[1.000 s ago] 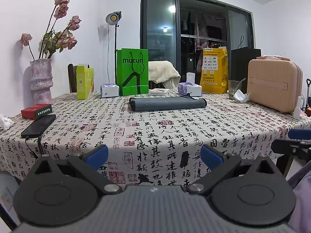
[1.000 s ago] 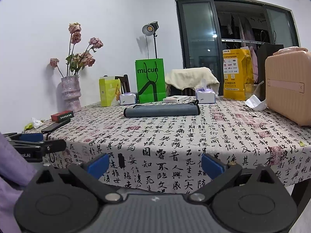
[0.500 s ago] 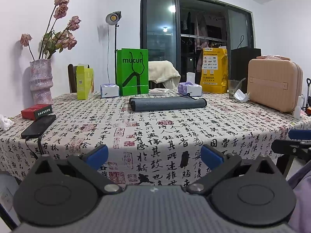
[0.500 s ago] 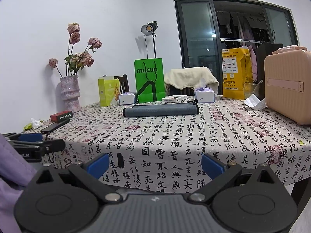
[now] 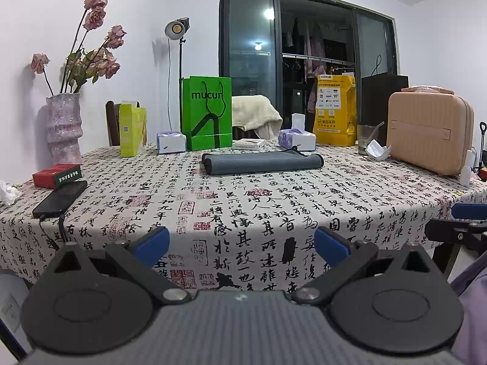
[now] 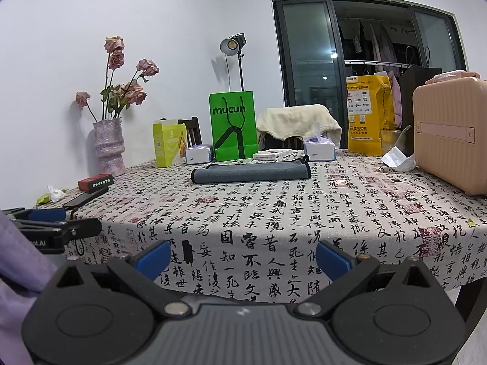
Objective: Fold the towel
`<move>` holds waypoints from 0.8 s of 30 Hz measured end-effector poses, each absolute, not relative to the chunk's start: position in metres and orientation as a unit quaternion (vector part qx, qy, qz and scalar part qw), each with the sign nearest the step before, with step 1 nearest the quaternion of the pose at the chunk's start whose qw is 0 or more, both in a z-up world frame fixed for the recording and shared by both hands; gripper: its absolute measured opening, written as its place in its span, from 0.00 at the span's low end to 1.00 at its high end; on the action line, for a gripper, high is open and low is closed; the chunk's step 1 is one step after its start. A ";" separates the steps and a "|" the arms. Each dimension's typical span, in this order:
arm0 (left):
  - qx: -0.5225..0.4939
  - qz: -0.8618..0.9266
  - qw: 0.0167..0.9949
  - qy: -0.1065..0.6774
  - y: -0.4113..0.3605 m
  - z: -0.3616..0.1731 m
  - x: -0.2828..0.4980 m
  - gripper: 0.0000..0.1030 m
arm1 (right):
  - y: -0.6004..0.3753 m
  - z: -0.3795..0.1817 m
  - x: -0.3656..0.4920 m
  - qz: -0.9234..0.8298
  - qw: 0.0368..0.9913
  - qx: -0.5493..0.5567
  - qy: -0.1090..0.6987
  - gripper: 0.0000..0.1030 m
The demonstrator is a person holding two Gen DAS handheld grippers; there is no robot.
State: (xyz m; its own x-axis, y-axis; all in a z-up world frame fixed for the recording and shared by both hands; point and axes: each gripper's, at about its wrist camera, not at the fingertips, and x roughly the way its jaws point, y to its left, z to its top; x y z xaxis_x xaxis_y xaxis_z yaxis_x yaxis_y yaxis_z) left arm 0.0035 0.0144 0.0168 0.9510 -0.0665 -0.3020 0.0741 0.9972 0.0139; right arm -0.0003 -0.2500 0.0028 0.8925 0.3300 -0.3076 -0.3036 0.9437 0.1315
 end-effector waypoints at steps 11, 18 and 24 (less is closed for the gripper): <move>0.012 -0.036 0.988 0.153 0.014 0.017 0.003 1.00 | -0.251 0.001 0.000 0.161 0.972 0.041 0.167 0.99; 0.013 -0.035 0.987 0.154 0.015 0.018 0.004 1.00 | -0.250 0.000 0.002 0.159 0.972 0.043 0.170 0.99; 0.013 -0.036 0.987 0.155 0.015 0.018 0.005 1.00 | -0.250 -0.001 0.003 0.159 0.971 0.044 0.171 0.99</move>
State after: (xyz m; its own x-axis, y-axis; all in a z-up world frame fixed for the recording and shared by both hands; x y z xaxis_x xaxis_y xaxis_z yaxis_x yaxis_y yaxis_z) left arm 0.0047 0.0146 0.0178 0.9496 -0.0666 -0.3062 0.0745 0.9971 0.0143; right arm 0.0025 -0.2499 -0.0009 0.8912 0.3241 -0.3175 -0.2943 0.9455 0.1390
